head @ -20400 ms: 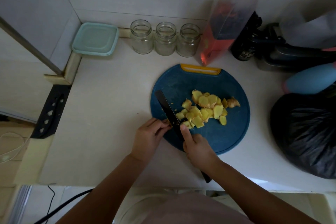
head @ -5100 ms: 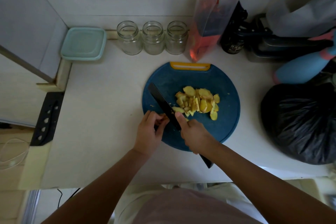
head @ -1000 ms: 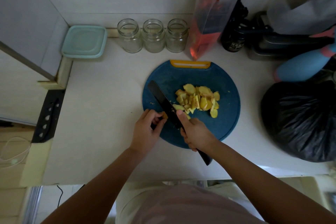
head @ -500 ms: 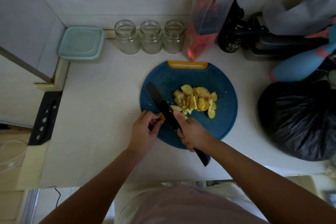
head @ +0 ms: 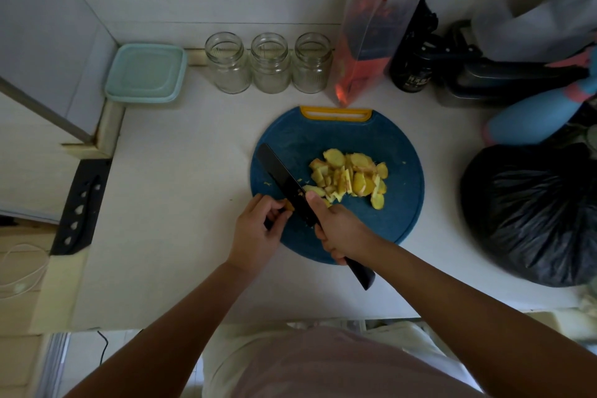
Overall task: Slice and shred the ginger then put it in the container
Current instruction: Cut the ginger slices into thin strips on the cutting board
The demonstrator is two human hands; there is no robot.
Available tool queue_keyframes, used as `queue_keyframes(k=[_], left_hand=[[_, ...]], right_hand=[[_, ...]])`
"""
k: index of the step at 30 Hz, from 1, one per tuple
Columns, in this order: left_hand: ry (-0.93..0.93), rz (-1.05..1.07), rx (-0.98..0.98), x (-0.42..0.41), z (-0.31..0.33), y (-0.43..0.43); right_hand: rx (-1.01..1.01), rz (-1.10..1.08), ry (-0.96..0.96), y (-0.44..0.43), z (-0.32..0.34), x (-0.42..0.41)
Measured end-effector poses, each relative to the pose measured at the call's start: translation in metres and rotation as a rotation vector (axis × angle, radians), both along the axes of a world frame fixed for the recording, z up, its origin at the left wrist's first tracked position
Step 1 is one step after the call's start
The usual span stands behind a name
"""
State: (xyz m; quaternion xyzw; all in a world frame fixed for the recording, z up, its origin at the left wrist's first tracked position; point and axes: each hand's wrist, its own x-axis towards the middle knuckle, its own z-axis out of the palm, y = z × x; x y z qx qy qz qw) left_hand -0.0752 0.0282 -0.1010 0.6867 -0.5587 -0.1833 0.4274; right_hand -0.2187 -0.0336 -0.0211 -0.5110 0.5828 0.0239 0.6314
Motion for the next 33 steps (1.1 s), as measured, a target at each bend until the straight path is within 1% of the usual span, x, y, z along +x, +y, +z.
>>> queue_keyframes(k=[11,24,28,33], left_hand=[[-0.007,0.018,0.010,-0.002,-0.001,0.000],[-0.025,0.011,0.017,-0.001,-0.001,0.001],[-0.018,0.015,0.025,-0.001,-0.001,0.002],[-0.009,-0.011,0.061,0.001,0.002,0.002]], right_hand=[[-0.009,0.015,-0.009,-0.002,-0.002,0.002],[0.043,-0.018,-0.017,0.001,-0.017,0.008],[0.021,-0.008,0.025,0.004,-0.028,0.011],[-0.070,-0.005,0.065,0.008,-0.035,0.017]])
